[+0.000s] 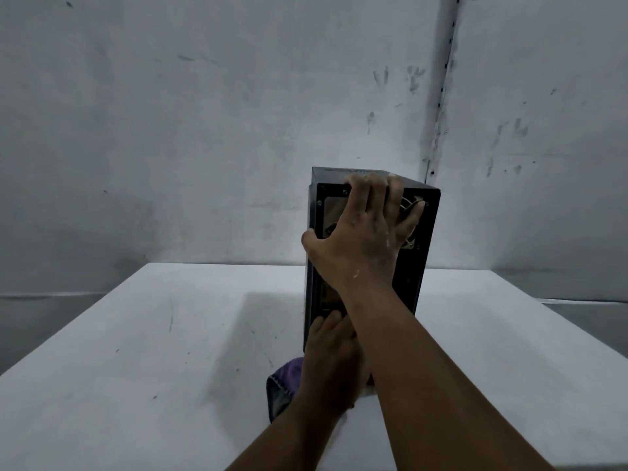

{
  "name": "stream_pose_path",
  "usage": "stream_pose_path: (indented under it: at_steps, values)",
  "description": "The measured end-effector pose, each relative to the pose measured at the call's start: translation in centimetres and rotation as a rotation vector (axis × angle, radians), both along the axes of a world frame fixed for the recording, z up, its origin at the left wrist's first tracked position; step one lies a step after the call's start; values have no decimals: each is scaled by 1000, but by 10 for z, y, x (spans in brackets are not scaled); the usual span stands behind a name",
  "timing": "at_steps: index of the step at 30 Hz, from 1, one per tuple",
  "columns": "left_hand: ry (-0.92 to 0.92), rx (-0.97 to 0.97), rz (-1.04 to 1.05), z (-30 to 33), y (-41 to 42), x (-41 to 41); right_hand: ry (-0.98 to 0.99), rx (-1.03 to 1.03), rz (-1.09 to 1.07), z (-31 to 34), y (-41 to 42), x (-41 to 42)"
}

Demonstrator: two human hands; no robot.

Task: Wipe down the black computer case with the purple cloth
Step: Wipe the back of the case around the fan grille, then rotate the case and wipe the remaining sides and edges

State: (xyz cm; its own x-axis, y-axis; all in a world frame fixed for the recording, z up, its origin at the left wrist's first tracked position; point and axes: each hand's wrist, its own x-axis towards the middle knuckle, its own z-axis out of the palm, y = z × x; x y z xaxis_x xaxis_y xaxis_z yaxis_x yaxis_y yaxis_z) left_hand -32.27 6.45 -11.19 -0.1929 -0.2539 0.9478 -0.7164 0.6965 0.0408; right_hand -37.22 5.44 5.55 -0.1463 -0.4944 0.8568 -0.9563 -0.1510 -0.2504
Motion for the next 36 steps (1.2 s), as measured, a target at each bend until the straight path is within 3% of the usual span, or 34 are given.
stream_pose_path:
  at_steps: [6, 13, 19, 24, 31, 36]
  values:
    - [75, 165, 73, 13, -11, 41, -38, 19, 34, 6, 2, 3]
    - [40, 108, -7, 37, -1, 68, -126, 148, 218, 26, 30, -29]
    - [372, 231, -9, 51, -18, 77, -247, 424, 56, 38, 46, -32]
    - [589, 388, -57, 68, -23, 65, -346, 204, 158, 24, 35, -30]
    - [789, 576, -76, 104, -31, 75, -274, 250, 272, 27, 35, -55]
    - [884, 695, -69, 117, -38, 89, -195, 247, 528, 34, 40, -97]
